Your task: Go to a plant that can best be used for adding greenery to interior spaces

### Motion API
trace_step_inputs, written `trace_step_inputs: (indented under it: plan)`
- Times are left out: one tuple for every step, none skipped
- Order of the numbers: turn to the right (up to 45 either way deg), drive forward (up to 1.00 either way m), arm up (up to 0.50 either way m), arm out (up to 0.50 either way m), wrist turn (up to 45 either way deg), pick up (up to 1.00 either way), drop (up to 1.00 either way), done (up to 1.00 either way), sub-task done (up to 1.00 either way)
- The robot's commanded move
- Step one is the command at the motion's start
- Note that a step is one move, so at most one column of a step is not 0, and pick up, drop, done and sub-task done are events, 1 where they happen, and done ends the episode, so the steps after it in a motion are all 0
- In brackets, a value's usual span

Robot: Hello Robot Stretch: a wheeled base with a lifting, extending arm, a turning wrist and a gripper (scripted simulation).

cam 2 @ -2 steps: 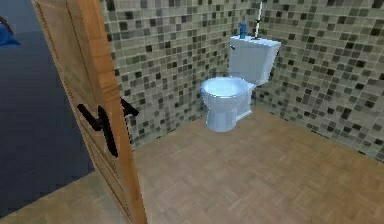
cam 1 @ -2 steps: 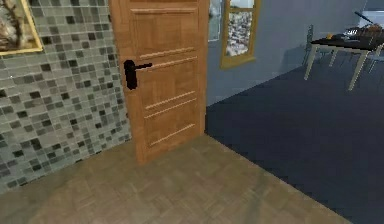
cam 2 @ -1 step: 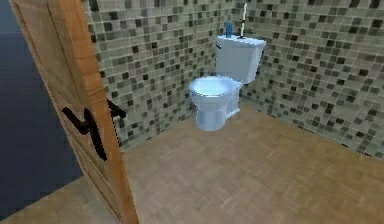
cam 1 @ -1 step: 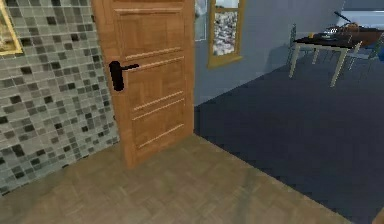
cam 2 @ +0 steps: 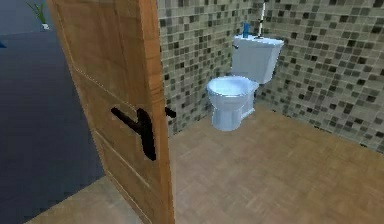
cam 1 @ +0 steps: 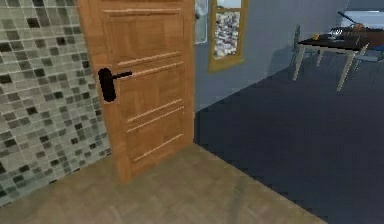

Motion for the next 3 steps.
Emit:
trace_step_inputs:
  plan:
    - [-3.0, 0.0, 0.0, 0.0, 0.0, 0.0, 0.0, 0.0, 0.0]
    - [0.0, 0.25, 0.0, 0.0, 0.0, 0.0, 0.0, 0.0, 0.0]
    - [45.0, 0.0, 0.0, 0.0, 0.0, 0.0, 0.0, 0.0, 0.0]
